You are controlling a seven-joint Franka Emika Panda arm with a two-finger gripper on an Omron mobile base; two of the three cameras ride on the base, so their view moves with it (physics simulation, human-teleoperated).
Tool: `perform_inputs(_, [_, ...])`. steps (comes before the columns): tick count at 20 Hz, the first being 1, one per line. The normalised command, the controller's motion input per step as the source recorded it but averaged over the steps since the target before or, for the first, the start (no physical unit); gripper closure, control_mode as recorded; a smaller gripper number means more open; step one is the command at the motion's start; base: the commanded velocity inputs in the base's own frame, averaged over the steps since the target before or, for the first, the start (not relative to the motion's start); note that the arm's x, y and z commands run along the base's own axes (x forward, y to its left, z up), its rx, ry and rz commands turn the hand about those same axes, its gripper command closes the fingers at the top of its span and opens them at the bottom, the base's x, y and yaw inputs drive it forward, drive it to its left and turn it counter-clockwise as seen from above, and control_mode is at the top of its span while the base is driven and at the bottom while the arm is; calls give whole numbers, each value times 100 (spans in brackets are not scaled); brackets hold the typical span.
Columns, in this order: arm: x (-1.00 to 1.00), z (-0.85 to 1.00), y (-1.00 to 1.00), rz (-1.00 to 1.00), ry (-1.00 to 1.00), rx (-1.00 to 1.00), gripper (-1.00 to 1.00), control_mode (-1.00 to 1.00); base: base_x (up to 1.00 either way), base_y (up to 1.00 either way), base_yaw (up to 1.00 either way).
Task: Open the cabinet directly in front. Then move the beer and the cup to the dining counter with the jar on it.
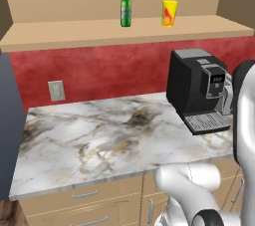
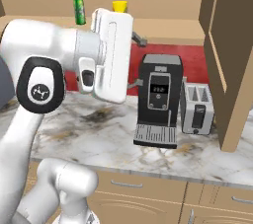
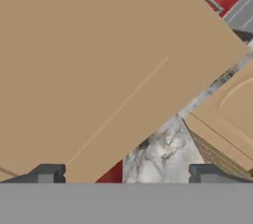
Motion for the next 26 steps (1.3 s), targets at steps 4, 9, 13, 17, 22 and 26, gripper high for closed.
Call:
perform_inputs(4, [-2,0,36,44,2,6,-100,-100,0,0,0])
perform_inputs(9, [-2,0,19,49,0,16,-100,-100,0,0,0])
perform_inputs(13, [0,0,19,44,0,15,-100,-100,0,0,0])
perform_inputs(17, [0,0,21,42,0,15,-100,-100,0,0,0])
perform_inputs(22, [0,0,26,36,0,13,-100,-100,0,0,0])
perform_inputs(26, [0,0,30,27,0,9,-100,-100,0,0,0])
